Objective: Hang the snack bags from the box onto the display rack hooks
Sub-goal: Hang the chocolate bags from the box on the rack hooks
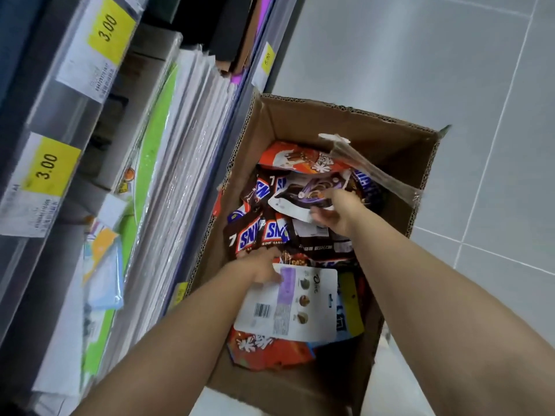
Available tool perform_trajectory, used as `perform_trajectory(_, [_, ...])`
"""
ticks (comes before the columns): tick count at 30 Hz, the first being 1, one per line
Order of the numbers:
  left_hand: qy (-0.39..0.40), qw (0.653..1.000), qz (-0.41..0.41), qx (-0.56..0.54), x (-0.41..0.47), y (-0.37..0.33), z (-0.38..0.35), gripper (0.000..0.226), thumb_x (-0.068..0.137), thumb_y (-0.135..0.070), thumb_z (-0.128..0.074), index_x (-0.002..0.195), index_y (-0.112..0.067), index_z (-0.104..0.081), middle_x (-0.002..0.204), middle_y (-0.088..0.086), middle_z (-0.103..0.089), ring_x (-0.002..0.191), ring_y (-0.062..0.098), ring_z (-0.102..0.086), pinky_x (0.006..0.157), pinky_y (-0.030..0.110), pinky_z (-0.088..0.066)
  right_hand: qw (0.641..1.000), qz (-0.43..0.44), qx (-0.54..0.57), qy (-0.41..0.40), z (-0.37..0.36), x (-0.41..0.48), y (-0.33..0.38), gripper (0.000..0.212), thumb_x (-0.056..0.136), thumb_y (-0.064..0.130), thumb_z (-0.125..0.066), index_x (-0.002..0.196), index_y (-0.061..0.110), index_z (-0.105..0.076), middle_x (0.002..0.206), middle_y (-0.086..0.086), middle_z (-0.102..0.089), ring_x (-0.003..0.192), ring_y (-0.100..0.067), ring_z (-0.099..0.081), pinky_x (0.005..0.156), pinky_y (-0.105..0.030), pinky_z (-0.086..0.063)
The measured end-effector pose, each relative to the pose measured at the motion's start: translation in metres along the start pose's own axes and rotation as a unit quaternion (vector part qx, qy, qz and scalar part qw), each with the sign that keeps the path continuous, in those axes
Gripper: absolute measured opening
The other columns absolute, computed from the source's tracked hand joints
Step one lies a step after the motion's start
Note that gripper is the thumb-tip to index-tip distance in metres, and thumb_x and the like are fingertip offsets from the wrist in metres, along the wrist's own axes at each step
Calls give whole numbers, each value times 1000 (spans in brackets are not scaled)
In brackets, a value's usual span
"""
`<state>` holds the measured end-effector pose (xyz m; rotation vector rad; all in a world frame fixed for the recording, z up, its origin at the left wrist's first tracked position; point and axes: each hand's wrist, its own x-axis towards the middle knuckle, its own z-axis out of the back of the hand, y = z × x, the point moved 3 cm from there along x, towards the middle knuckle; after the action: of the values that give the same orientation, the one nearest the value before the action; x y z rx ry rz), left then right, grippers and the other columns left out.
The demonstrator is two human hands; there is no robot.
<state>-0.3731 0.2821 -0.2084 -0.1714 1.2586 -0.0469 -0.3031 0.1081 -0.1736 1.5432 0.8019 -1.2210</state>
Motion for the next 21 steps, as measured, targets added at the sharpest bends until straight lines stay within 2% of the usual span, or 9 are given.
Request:
perform_trajectory(3, [-22,994,9,103,-11,1,-12,69,77,-55,-64,134,-23,-41,132,4,-45,124,25,-40,107,41,-24,1000,16,15,-14,-3,-1,-2,25,94,13,-50,119,8,-49,87,-6,-56,67,-15,-55,50,-23,-50])
perform_trajectory(5, [-4,992,36,125,-19,7,-18,75,73,-64,-63,132,-22,-44,131,4,-46,123,26,-38,106,42,-23,999,23,-27,-24,-3,-8,-2,30,94,16,-53,122,8,-48,90,-4,-55,66,-14,-55,56,-25,-48])
perform_trajectory(8, [31,994,68,85,-34,14,-25,69,72,-69,-59,120,-19,-55,129,3,-52,124,25,-41,107,42,-23,991,6,-129,-42,2,-22,-3,48,87,26,-64,126,4,-45,104,-8,-55,65,-16,-54,70,-32,-49])
perform_trajectory(10, [53,995,78,14,-46,15,-27,72,72,-70,-60,122,-19,-54,131,2,-54,122,24,-47,107,39,-31,983,-11,-173,-61,9,-37,0,40,85,25,-67,112,4,-45,91,-9,-53,65,-16,-49,77,-34,-53])
perform_trajectory(12, [56,995,78,-42,-64,14,-19,68,74,-62,-64,124,-17,-56,129,5,-57,114,24,-55,97,32,-43,977,-17,-201,-76,16,-56,7,30,86,17,-67,102,7,-44,76,-8,-44,64,-17,-44,83,-36,-53])
perform_trajectory(14, [40,995,72,-63,-89,12,-1,53,79,-50,-64,120,-16,-61,122,7,-61,106,23,-58,86,28,-47,968,-11,-239,-81,22,-77,16,25,86,11,-66,100,4,-46,69,-7,-40,60,-17,-40,77,-36,-53])
perform_trajectory(18, [-1,994,66,-85,-147,9,45,37,85,-36,-62,111,-9,-65,106,7,-64,95,22,-62,69,24,-46,934,49,-342,-84,23,-132,39,14,89,10,-60,96,6,-48,67,-8,-45,56,-21,-45,80,-40,-55])
perform_trajectory(20, [-25,991,57,-120,-179,6,67,34,86,-31,-61,108,-6,-66,97,9,-62,90,22,-62,63,23,-44,906,84,-408,-74,17,-168,50,5,92,11,-54,95,10,-49,71,-8,-50,60,-24,-51,84,-41,-55])
perform_trajectory(21, [-44,988,49,-141,-197,2,78,32,87,-29,-60,107,-5,-67,97,11,-62,91,23,-62,62,23,-44,891,97,-438,-68,14,-186,56,3,92,11,-53,94,11,-50,74,-9,-52,65,-24,-52,80,-39,-56])
